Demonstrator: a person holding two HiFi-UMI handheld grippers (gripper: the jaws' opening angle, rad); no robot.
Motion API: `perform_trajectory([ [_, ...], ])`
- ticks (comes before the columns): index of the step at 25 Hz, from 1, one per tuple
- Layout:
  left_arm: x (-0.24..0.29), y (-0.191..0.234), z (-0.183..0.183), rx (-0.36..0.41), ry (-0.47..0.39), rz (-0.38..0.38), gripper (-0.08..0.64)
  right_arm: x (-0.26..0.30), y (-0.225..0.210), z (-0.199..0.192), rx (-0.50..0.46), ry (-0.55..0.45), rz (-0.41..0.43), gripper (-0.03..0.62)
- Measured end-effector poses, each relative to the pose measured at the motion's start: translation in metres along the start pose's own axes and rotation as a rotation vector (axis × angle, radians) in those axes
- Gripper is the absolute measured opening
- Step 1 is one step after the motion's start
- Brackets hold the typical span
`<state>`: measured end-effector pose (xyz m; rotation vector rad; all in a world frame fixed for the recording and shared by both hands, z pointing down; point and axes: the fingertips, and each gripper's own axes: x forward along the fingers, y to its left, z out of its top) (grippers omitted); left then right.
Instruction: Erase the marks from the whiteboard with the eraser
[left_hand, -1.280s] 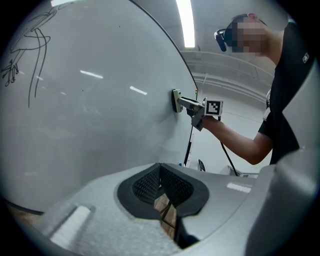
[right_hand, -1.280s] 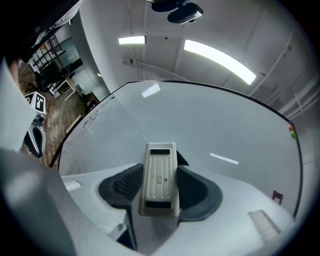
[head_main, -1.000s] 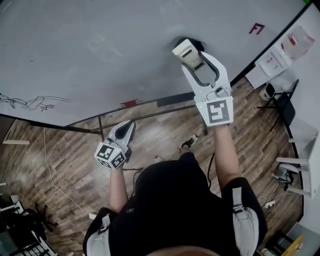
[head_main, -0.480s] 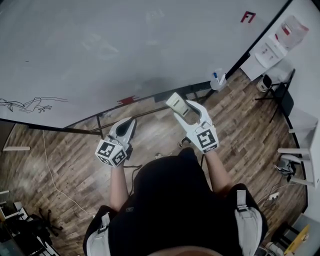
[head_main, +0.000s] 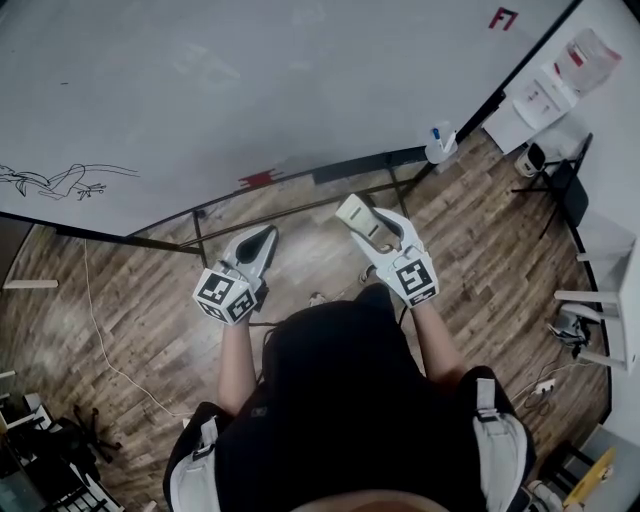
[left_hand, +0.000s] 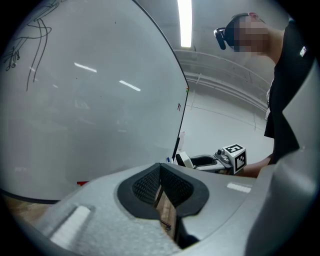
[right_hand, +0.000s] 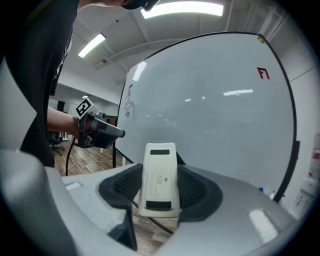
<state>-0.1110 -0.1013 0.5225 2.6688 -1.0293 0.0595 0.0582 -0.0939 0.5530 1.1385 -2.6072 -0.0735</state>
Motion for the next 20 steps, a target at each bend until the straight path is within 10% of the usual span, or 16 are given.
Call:
perform_trajectory([
  [20, -0.031, 0.005, -0.008, -0.023, -0.008, 0.083, 0.011, -0.009, 0.008, -0.005, -0.058, 0.027, 0.023, 0.224],
])
